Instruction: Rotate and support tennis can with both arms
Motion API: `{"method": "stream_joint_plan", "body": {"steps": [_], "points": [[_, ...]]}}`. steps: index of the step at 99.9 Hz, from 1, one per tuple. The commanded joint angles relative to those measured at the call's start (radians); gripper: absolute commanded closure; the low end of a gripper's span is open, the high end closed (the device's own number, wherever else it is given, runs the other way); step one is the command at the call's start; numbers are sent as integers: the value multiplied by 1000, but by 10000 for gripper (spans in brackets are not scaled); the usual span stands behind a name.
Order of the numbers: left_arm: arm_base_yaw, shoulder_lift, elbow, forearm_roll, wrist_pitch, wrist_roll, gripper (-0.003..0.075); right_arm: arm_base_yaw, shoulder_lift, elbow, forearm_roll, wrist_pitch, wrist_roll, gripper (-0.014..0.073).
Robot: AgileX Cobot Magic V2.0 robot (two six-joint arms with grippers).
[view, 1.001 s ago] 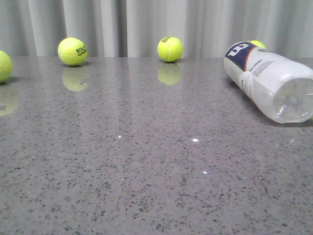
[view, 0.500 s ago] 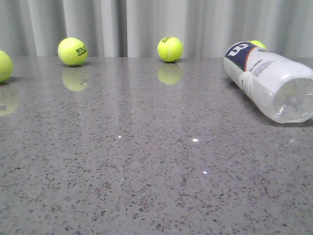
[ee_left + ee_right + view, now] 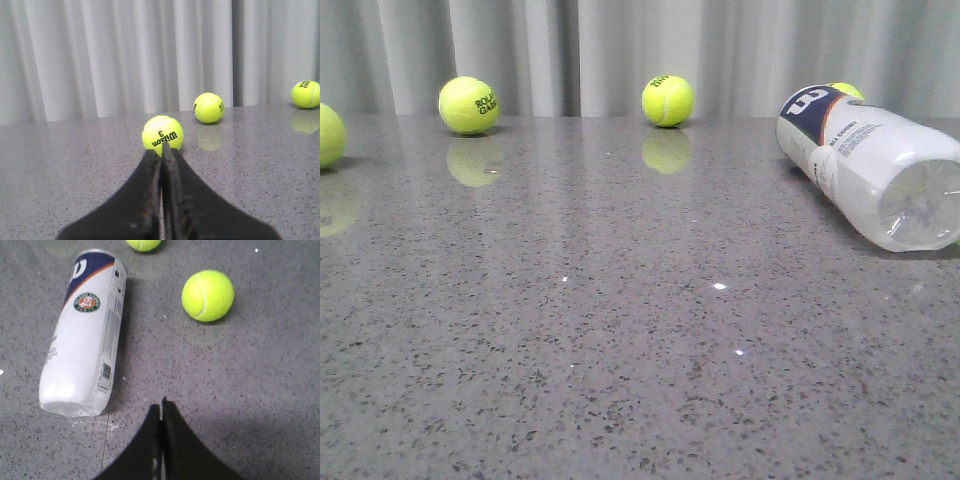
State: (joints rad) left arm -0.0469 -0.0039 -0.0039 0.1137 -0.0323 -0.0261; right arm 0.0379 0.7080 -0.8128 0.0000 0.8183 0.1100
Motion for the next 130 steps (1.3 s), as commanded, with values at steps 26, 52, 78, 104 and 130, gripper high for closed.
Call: {"method": "stream_joint_plan", "body": {"steps": [26, 52, 78, 104, 130], "points": [[-6, -40, 48, -10, -81, -9, 741, 2, 46, -36, 30, 63, -2, 341], [-6, -40, 48, -10, -81, -9, 741, 2, 45, -36, 42, 63, -5, -50], [-6, -40, 48, -10, -81, -9, 741, 2, 113, -63, 196, -27, -156, -52], [-6, -40, 48, -10, -81, -9, 741, 2, 333, -220, 247, -45, -246, -52], [-6, -40, 48, -10, -81, -9, 741, 78, 570, -378, 247, -105, -260, -52]]}}
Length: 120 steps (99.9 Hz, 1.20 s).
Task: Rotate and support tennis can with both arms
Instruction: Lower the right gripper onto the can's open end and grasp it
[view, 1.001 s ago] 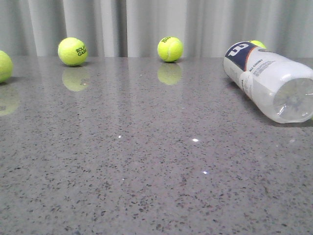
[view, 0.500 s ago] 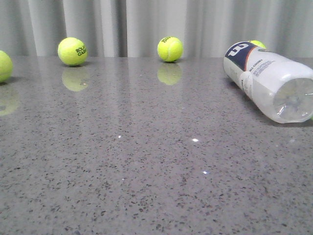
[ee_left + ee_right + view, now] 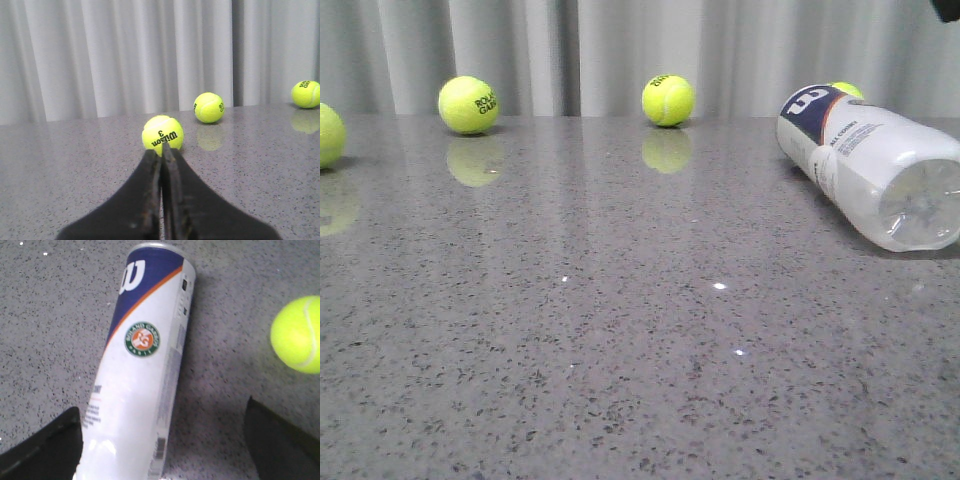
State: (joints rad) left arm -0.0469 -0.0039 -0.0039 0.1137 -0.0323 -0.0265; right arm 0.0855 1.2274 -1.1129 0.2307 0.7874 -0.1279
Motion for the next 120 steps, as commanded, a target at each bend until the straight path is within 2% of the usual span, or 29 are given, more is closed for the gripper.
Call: {"method": "stream_joint_plan", "body": {"steps": [1, 28, 74, 82, 94, 101, 120], "points": [[-6, -40, 48, -10, -81, -9, 741, 35, 63, -81, 17, -75, -24, -52], [-6, -40, 48, -10, -81, -9, 741, 73, 260, -197, 15, -89, -43, -52], [-6, -40, 48, -10, -81, -9, 741, 73, 395, -212, 15, -55, -43, -44], [-6, -40, 48, -10, -81, -9, 741, 73, 395, -214, 15, -41, -43, 20], [-6, -40, 48, -10, -81, -9, 741, 73, 392, -217, 15, -23, -43, 219], [-6, -40, 48, -10, -81, -9, 741, 73, 387, -225, 15, -1, -43, 298], [-6, -40, 48, -10, -81, -9, 741, 78, 377, -342, 15, 138, -69, 317]]}}
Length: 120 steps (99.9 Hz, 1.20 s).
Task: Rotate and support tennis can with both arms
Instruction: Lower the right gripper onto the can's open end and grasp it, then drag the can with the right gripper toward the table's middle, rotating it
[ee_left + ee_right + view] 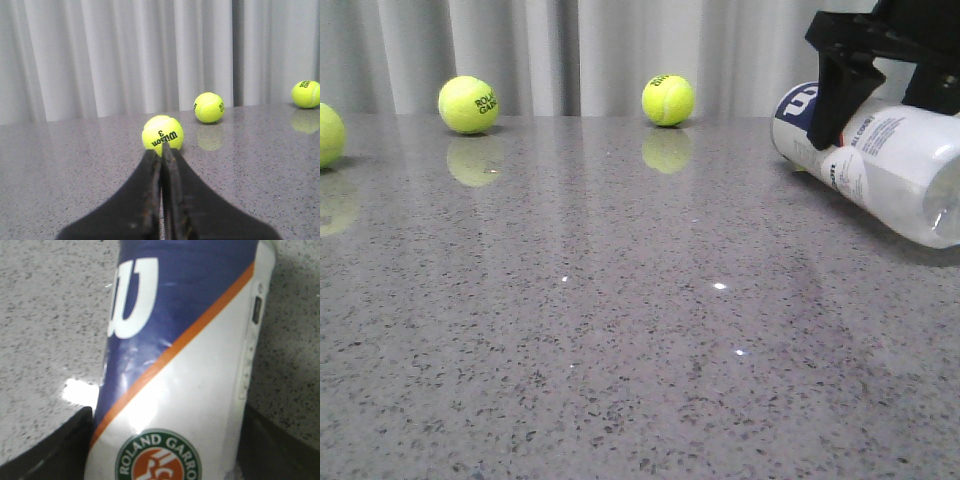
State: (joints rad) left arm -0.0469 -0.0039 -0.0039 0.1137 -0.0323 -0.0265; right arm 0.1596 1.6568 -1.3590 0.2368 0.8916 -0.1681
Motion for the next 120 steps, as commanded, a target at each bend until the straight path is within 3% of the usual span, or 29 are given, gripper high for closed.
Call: {"method": "stream_joint_plan", "body": {"steps": [1, 23, 49, 61, 83, 98, 120], "points": [[-6, -40, 48, -10, -81, -9, 741, 5, -52, -103, 9, 45, -32, 317], [-6, -40, 48, -10, -81, -9, 741, 93, -47, -302, 10, 131, -241, 317], [-6, -40, 48, -10, -81, -9, 741, 248, 6, -345, 9, 78, -796, 316], [-6, -40, 48, -10, -81, -9, 741, 295, 46, -345, 9, 59, -962, 316], [-6, -40, 48, -10, -81, -9, 741, 345, 127, -345, -14, 27, -1087, 314], [-6, -40, 48, -10, -81, -9, 741, 357, 170, -345, -82, 42, -1091, 314], [-6, -40, 48, -10, -81, -9, 741, 358, 193, -345, -85, 52, -1091, 281]]}}
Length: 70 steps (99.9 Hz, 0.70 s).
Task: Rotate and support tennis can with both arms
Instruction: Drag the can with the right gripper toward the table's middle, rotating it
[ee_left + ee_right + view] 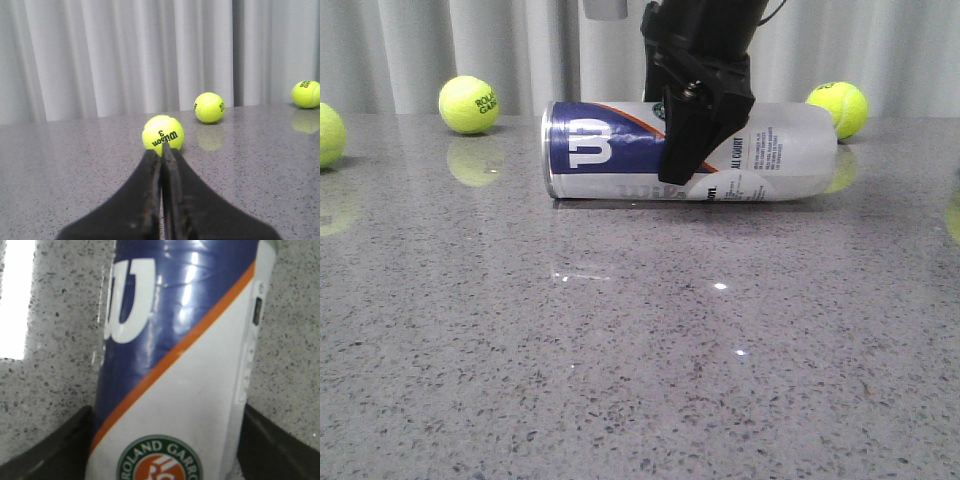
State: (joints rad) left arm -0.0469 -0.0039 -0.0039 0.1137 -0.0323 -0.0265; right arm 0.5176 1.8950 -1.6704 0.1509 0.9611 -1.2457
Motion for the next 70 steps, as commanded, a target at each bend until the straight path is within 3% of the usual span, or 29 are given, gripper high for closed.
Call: {"method": "stream_joint_plan", "body": {"steps": [1, 17, 29, 70], "points": [[-6, -40, 48, -10, -81, -9, 741, 0, -46, -33, 1, -16, -14, 268], [-6, -40, 48, -10, -81, -9, 741, 0, -46, -33, 1, 8, -13, 43], [-6, -40, 48, -10, -81, -9, 741, 0, -46, -33, 1, 13, -6, -73], [-6, -40, 48, -10, -81, -9, 741, 0, -51, -40, 1, 19, 1, -70]]}}
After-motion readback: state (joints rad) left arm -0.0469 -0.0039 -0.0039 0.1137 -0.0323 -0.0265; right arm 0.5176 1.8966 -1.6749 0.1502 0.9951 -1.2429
